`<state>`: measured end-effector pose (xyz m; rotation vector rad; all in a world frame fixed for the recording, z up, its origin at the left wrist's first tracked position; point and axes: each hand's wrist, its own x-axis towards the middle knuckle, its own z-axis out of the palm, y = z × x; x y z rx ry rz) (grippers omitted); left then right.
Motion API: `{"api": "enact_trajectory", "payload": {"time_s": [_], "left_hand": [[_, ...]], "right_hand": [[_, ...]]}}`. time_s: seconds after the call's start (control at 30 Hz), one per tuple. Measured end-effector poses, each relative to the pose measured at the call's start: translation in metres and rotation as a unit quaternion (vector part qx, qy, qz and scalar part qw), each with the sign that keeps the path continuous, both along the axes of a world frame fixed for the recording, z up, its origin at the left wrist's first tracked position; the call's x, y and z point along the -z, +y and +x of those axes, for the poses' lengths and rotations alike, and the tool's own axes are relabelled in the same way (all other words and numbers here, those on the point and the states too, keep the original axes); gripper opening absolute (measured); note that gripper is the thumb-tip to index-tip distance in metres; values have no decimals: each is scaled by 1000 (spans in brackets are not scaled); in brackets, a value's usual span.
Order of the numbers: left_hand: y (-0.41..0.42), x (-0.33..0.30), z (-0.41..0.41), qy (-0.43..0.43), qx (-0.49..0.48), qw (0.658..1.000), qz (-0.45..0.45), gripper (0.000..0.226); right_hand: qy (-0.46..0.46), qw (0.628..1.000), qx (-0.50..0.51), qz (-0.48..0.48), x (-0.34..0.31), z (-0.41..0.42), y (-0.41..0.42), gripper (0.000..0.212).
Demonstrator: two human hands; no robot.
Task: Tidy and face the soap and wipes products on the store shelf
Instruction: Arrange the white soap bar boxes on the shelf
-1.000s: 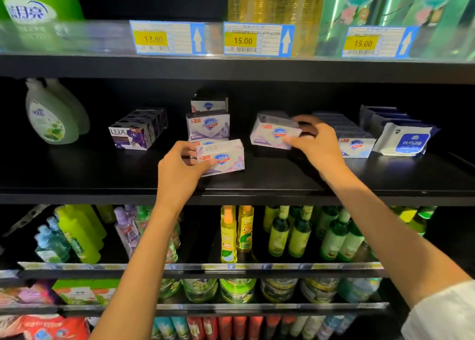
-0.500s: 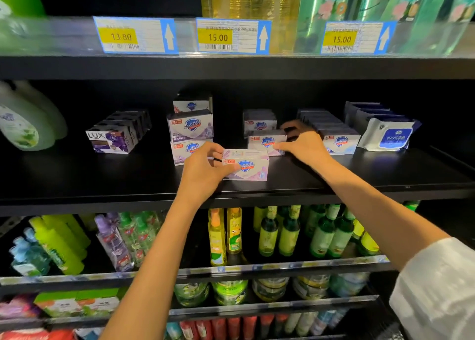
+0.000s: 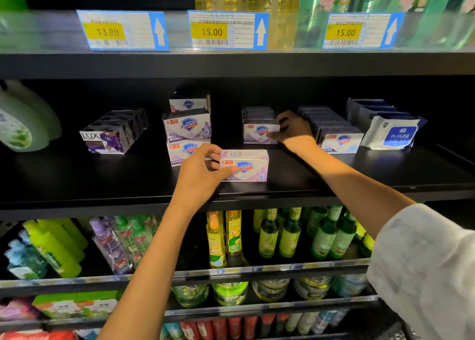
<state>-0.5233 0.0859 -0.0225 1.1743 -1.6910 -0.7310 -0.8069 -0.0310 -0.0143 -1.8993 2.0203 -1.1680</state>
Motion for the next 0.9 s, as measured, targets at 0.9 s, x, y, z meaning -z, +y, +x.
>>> {"api": "enact_trajectory", "payload": {"time_s": [0.9], "left_hand": [[-27,-16,-22,-37,0,999,-16,41]], "right_hand": [[126,981,-67,128,6,-9,166,57]]}}
